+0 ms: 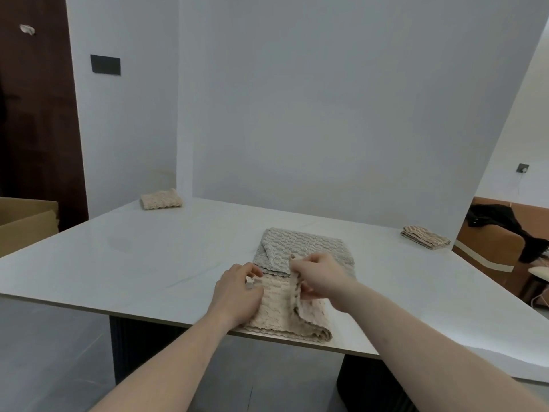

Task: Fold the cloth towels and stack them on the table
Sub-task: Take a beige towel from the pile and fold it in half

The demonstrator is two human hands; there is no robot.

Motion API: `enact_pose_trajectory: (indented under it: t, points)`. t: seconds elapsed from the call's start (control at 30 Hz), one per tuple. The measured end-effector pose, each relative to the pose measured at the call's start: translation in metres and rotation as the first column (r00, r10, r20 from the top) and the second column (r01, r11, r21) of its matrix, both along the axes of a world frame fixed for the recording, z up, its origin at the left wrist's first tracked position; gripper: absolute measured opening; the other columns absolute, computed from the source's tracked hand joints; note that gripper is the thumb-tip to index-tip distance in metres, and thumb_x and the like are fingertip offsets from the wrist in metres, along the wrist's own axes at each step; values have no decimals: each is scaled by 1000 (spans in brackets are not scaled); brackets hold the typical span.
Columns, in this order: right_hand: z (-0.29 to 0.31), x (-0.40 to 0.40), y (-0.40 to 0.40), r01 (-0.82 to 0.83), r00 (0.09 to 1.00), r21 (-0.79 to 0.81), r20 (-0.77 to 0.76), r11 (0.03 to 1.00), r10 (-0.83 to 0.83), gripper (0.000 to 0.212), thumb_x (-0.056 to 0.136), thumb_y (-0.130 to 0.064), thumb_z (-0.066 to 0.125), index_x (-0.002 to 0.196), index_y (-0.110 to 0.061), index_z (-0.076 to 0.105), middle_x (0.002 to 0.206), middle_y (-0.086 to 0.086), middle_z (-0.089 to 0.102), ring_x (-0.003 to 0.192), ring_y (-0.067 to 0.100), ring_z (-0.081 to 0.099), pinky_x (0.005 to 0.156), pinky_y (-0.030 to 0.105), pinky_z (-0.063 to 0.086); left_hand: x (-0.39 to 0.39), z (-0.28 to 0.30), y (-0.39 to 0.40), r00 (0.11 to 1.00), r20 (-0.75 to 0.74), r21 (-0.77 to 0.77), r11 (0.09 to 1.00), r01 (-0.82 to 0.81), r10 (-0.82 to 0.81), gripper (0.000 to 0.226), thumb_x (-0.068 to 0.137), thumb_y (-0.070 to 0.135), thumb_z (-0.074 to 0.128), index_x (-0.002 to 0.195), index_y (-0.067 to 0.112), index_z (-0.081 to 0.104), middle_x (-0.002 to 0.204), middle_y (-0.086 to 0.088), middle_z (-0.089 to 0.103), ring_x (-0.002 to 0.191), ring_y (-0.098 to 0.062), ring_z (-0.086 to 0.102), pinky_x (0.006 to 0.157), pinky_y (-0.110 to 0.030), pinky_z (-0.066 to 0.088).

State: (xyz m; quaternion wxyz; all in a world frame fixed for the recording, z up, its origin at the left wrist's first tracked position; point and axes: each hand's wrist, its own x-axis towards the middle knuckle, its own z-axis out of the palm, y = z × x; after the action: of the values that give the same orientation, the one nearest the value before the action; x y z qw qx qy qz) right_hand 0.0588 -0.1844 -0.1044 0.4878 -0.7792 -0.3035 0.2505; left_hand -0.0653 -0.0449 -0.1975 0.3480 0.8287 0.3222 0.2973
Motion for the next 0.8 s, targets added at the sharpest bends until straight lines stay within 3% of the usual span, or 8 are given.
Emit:
enact_pose_trajectory:
  t: [0.1, 0.23, 0.37, 0.43, 0.63, 0.8]
  points:
    - [-9, -13, 11, -29, 999, 38, -23, 999, 30, 11, 91, -14, 66, 94, -5, 70, 67, 5, 64, 51, 14, 66, 58, 33, 64, 1, -1, 2, 998, 65, -27, 1000, 3, -1, 15, 78, 29, 58, 80, 40, 68, 107, 17, 56, 110, -13, 52, 99, -37, 44]
    - [-17, -14, 13, -95, 994, 124, -40, 988, 100, 15, 94, -12, 65, 107, -8, 69, 93, 12, 75, 65, 21, 70, 61, 36, 63, -1, 1, 3, 989, 150, -99, 995, 11, 4, 24, 85, 29, 54, 68, 30, 71, 100, 10, 64, 103, -14, 60, 93, -38, 48]
    - [-39, 11, -4, -14, 965, 213, 260, 977, -43, 10, 93, -19, 66, 98, -26, 70, 94, -6, 73, 72, 20, 73, 66, 37, 61, 0, 4, 2, 987, 160, -152, 988, 23, 1, 30, 80, 44, 62, 65, 21, 74, 97, 13, 68, 96, -5, 63, 91, -38, 51]
    - [-56, 24, -18, 47, 921, 224, 368, 973, -130, 10, 91, -22, 67, 92, -32, 70, 88, -12, 73, 77, 13, 70, 71, 34, 60, 3, 2, 1, 990, 139, -116, 993, 12, 4, 20, 77, 41, 73, 62, 28, 74, 99, 18, 67, 100, -1, 61, 92, -30, 49]
    - [-94, 36, -36, 69, 910, 320, 369, 945, -192, 9, 90, -23, 71, 90, -32, 70, 95, -17, 71, 84, 2, 65, 75, 28, 53, 4, -3, 7, 984, 171, -41, 998, -40, 46, 22, 86, 29, 76, 65, 25, 71, 100, 16, 66, 103, -7, 59, 94, -30, 46]
    - [-100, 37, -34, -43, 848, 235, 522, 971, -89, 22, 92, -37, 66, 113, -42, 65, 119, -27, 56, 114, -3, 55, 94, 25, 46, 4, -6, 4, 992, 46, 111, 987, -120, 115, 29, 84, 26, 70, 58, 22, 60, 88, 12, 61, 97, -17, 58, 82, -29, 45]
